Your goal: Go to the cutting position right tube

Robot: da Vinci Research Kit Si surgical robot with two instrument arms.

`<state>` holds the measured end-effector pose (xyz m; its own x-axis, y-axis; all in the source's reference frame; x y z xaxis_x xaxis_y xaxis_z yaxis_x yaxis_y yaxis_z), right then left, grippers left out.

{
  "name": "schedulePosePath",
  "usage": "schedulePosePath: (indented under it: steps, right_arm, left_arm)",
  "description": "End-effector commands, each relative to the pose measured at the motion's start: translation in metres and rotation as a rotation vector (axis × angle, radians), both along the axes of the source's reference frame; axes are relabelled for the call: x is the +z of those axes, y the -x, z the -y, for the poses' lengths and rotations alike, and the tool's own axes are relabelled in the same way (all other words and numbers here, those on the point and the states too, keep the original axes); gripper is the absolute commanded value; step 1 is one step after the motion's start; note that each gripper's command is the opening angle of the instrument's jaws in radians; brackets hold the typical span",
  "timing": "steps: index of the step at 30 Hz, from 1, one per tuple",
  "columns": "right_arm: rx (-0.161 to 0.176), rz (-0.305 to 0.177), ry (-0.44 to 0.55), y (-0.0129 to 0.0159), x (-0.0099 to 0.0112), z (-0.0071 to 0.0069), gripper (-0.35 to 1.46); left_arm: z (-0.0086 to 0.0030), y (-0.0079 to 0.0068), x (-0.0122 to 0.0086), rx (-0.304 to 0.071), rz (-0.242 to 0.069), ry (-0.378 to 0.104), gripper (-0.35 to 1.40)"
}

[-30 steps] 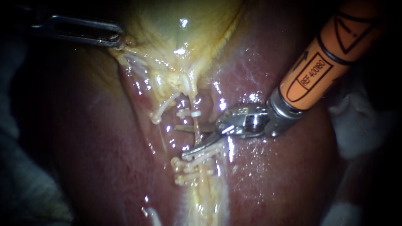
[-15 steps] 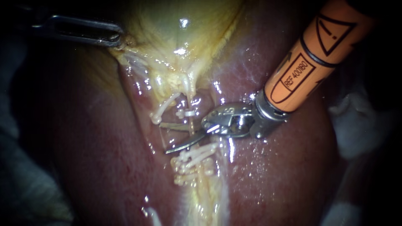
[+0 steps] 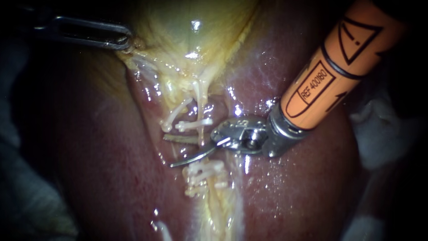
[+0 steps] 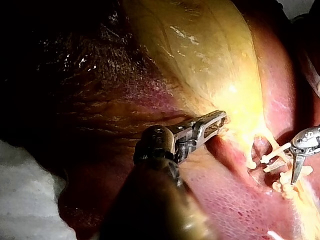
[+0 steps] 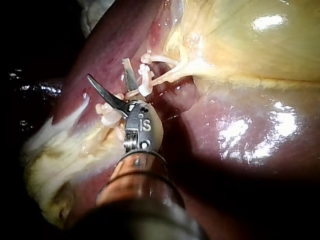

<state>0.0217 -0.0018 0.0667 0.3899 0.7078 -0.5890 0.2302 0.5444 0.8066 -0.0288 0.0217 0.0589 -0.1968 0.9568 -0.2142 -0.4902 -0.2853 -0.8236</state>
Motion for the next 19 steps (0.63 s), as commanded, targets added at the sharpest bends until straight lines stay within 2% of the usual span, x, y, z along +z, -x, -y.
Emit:
schedulePosePath:
  steps: [1,7,19]
  right_arm:
    - [0.000,-0.004,-0.007,0.0000,-0.0004,-0.0001,1.37]
    - [0.001,-0.025,-0.029,-0.0002,-0.0022,-0.0005,1.35]
    - [0.001,-0.025,-0.030,-0.0002,-0.0024,-0.0006,1.33]
  left_arm:
    - [0.0000,0.0000,0.0000,0.001,0.000,0.000,-0.35]
    - [0.0000,0.0000,0.0000,0.001,0.000,0.000,-0.35]
    - [0.0000,0.0000,0.0000,0.001,0.001,0.000,-0.35]
